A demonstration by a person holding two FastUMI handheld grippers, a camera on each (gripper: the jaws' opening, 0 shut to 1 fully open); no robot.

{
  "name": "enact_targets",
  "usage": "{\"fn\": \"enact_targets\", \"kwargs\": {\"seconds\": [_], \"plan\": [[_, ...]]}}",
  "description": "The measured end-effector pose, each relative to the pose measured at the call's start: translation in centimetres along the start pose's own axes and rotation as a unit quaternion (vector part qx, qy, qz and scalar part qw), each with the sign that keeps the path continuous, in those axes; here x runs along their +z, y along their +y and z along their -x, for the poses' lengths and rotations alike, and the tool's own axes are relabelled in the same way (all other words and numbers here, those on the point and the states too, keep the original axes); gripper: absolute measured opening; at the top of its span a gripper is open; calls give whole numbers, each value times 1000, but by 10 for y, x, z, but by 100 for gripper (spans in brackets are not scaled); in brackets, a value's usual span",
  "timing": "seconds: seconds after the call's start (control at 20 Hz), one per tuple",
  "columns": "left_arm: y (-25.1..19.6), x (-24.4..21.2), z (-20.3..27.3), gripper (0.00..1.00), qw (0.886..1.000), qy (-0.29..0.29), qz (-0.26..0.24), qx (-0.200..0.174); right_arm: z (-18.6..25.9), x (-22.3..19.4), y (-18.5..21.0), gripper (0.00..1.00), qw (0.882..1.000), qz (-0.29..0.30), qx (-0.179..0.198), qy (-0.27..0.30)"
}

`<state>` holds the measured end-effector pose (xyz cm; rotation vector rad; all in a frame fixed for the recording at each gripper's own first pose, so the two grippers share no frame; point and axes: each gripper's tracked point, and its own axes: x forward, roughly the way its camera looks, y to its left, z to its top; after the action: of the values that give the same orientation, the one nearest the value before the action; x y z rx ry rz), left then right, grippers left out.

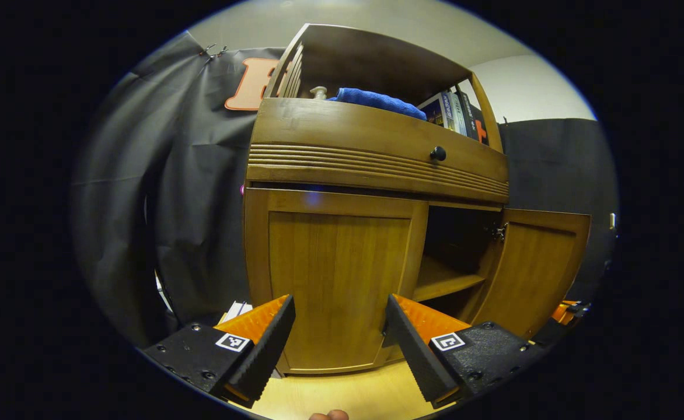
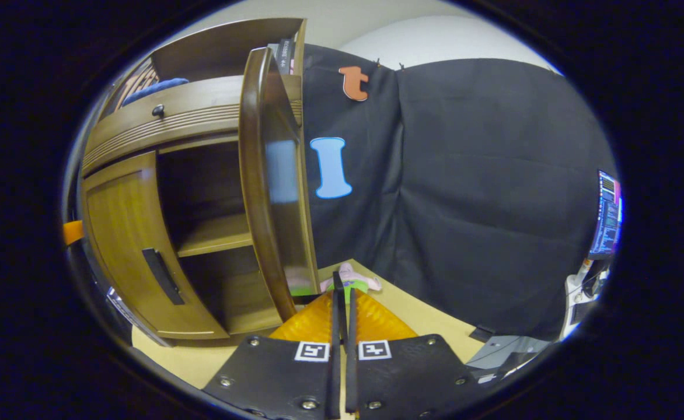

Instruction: Open the right door of the double-door shoe cabinet with the right hand, and open the left door with the left hand.

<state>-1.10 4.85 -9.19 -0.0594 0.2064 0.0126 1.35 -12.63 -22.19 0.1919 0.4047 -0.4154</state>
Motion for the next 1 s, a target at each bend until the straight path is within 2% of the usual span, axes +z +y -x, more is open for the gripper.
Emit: {"fn": "enact_targets", "kwargs": {"seconds": [0.2,0.3,0.35,0.6,0.85,1.0], "plan": [[-2,-2,-1,97,1000,1,2,3,-6,2,-15,4,1000,-1,29,6],[-2,-2,-3,97,1000,2,4,7,-11,4,-22,12,999,5,38,7],[-3,-4,-5,95,1000,3,4,8,-11,4,-25,23,999,8,44,9],[-17,-14,-20,97,1000,4,13,11,-17,7,-39,25,998,4,66,11],[-40,-30,-47,94,1000,16,0,16,-23,10,-57,25,997,3,74,15],[-58,-46,-63,97,999,33,0,15,-31,13,-76,25,997,11,69,14]]}}
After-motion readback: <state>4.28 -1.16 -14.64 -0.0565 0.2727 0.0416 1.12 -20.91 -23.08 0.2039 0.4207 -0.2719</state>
